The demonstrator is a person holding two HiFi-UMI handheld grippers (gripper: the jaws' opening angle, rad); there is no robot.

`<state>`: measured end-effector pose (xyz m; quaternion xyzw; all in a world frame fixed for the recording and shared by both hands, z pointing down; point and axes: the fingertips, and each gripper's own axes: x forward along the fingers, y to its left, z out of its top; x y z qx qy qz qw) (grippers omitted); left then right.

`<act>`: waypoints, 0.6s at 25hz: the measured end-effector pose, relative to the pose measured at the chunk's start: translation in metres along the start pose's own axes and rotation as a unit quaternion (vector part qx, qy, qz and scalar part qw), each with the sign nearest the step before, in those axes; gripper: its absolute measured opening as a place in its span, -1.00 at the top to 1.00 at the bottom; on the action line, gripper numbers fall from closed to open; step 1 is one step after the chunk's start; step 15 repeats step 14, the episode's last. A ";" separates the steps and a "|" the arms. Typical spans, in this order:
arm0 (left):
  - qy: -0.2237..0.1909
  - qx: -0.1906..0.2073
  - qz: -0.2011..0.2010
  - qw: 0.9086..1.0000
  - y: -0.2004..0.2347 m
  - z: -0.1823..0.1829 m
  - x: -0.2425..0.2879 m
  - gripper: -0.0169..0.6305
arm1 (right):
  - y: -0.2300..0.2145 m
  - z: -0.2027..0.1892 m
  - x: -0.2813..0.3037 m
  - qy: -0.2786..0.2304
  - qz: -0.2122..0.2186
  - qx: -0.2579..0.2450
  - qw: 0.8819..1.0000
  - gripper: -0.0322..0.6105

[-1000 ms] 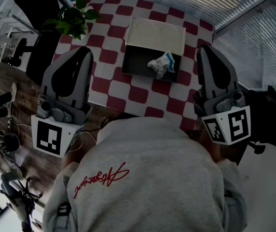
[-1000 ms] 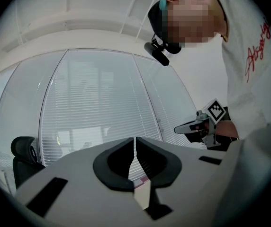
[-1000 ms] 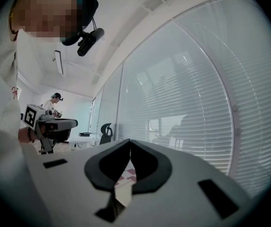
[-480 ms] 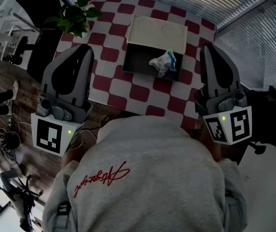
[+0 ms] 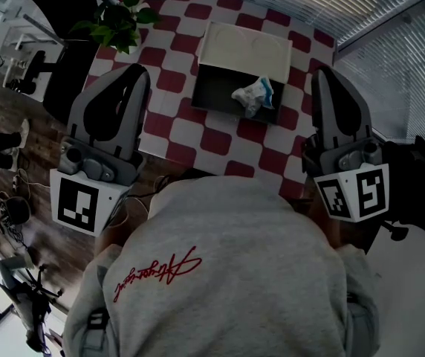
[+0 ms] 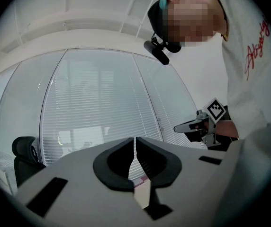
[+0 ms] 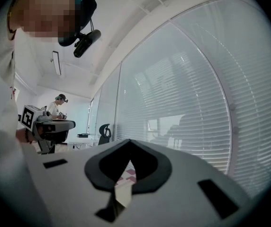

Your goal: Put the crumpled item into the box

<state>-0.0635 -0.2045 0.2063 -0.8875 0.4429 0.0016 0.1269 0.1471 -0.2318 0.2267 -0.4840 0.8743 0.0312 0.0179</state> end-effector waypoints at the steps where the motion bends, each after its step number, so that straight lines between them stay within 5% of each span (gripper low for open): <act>1: 0.000 0.000 0.001 1.000 0.000 0.000 0.000 0.87 | 0.000 0.000 0.000 0.000 0.001 0.000 1.000 0.87; 15: 0.006 0.000 0.011 1.000 -0.004 0.001 -0.001 0.87 | 0.000 -0.002 0.000 0.002 0.013 0.002 1.000 0.87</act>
